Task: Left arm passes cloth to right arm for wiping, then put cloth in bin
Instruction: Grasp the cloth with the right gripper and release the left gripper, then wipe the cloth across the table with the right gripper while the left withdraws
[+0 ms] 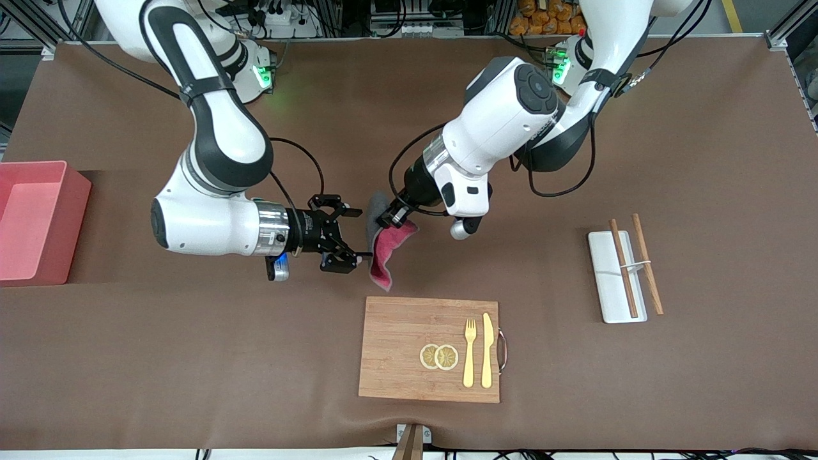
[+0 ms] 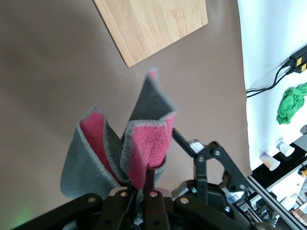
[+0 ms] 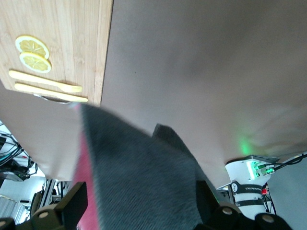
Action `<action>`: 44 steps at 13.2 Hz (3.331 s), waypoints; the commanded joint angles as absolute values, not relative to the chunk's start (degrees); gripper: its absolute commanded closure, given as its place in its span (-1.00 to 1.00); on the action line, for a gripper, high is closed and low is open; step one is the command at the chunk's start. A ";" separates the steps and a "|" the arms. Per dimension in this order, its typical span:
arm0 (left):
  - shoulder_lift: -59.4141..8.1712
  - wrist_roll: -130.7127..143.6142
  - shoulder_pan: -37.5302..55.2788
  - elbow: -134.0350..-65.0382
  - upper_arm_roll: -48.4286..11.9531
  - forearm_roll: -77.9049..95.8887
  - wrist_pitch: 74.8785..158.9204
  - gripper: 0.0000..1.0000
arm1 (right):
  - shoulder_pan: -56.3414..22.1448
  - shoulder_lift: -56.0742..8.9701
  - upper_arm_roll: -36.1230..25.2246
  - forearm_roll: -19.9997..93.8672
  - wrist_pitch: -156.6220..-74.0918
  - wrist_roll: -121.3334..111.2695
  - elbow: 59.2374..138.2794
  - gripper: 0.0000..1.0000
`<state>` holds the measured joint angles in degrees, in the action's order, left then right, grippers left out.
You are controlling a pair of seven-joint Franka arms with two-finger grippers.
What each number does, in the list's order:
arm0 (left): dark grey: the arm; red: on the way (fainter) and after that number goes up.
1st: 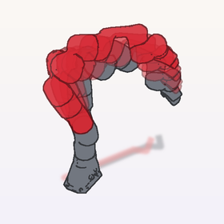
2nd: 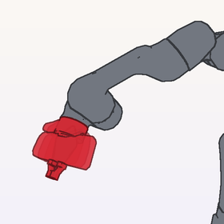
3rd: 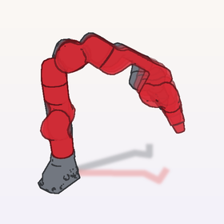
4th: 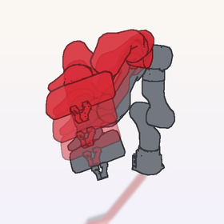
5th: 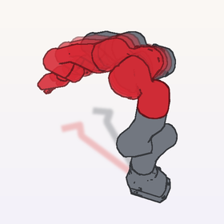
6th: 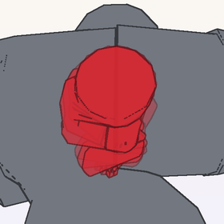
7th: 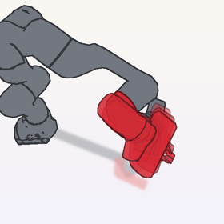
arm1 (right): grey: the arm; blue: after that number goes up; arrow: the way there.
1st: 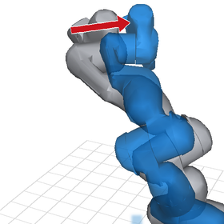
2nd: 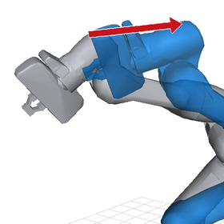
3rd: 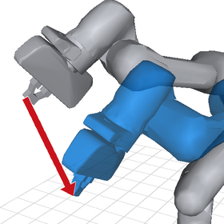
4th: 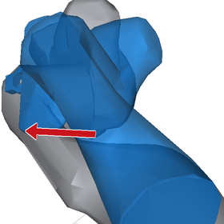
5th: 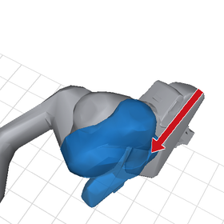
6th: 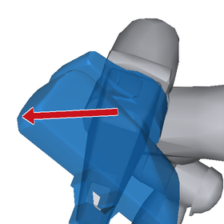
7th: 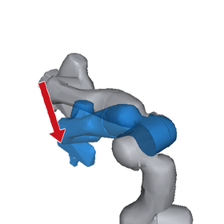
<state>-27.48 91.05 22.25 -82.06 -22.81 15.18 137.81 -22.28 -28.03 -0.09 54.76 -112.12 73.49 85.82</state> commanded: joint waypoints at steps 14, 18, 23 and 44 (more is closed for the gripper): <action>-27.42 90.97 22.59 -81.65 -22.41 16.09 138.34 1.00 | -24.00 -28.92 0.09 55.63 -112.94 71.30 84.64 1.00; -24.27 90.97 21.28 -82.52 -22.06 14.16 136.59 -1.00 | -21.71 -30.14 -0.09 47.49 -110.48 61.44 85.17 1.00; -18.12 90.70 15.57 -82.44 -21.97 3.82 122.11 -1.00 | -20.58 -35.15 -0.18 30.00 -113.89 46.26 85.25 1.00; -4.05 21.14 -4.13 -82.44 -16.88 -1.41 91.15 -1.00 | 12.93 -34.54 -0.09 -12.22 -121.37 -28.85 90.78 1.00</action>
<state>-6.31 27.99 -3.93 -81.16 -18.90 -3.21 92.29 14.63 -34.61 -0.48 -9.57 -121.33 -32.40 88.75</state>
